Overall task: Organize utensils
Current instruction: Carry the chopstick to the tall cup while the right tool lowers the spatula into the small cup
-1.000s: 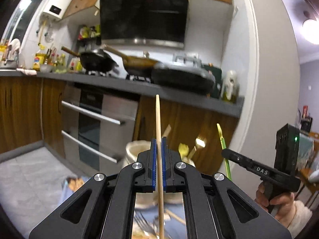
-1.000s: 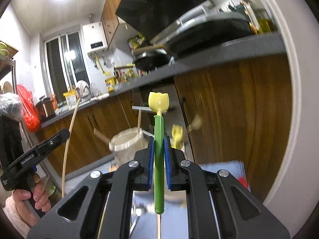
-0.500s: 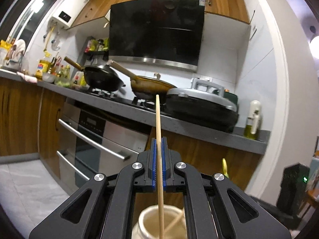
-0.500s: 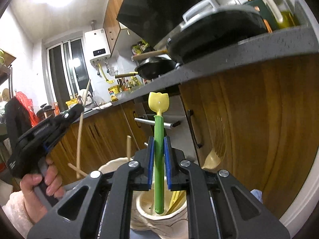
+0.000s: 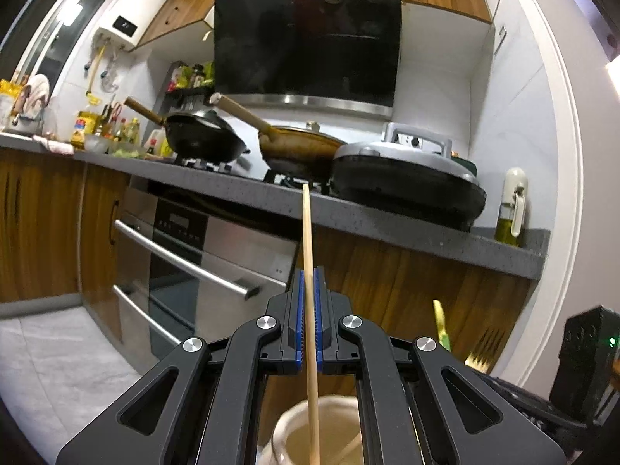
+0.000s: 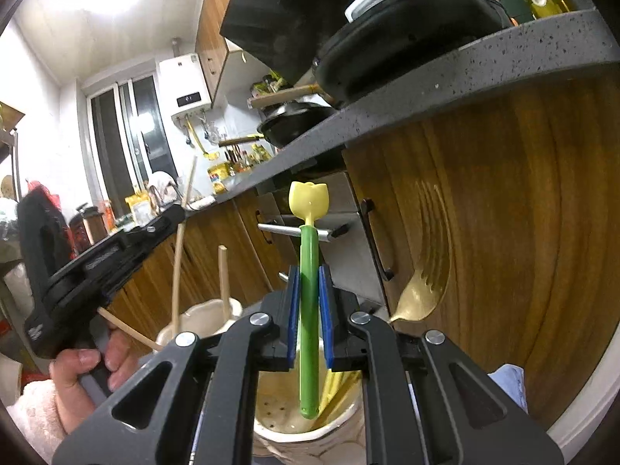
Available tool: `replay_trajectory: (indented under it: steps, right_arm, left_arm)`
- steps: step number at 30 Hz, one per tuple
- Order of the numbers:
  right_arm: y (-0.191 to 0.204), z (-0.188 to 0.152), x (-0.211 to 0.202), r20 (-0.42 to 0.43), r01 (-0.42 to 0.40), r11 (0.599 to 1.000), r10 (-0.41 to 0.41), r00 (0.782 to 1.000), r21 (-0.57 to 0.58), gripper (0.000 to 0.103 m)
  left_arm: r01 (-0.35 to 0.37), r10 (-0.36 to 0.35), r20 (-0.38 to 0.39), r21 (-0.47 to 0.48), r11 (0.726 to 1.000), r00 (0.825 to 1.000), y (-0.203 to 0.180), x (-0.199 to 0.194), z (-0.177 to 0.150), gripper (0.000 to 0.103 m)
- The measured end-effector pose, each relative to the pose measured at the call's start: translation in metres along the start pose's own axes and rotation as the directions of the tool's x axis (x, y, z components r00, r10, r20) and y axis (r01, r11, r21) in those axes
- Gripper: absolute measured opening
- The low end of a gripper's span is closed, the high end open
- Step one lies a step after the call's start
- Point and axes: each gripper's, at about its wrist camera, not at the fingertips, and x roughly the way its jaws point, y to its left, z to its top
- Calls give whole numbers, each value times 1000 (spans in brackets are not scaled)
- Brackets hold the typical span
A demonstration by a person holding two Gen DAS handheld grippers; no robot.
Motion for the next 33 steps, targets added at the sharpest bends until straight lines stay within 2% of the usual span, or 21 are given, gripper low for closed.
replay_trajectory:
  steps: [5,11,24,30,31,33]
  right_arm:
    - [3,-6,-7,-32,18,999,-19,999,-32,10]
    - [4,-15,-17,-50,33,998,-36,998,-56,10]
    - [5,-15,-10,-66,39,997,-44,997,-71,10]
    - [6,-13,-11,-65,33,997,-37,997,-66,11]
    - [7,-12,-13,-56,34,997,-38,998,-71,11]
    - [8,-13,-15,-44,33,997,-36,998,-73,27]
  left_arm:
    - [10,-10,-44,4,1000,999,5,-17,-15,5]
    - [21,-20,-37,7,1000,999,7,-42,-19,5]
    - [64,-68,-32,-106,992,997,27,-40,-15,5]
    - [50,-54,-35,-110,993,998,27,-40,-13,11]
    - [45,-49,-35,-107,993,998,27,-41,-13,13]
    - [42,-46,-37,-103,994,998,25,-40,-12,16]
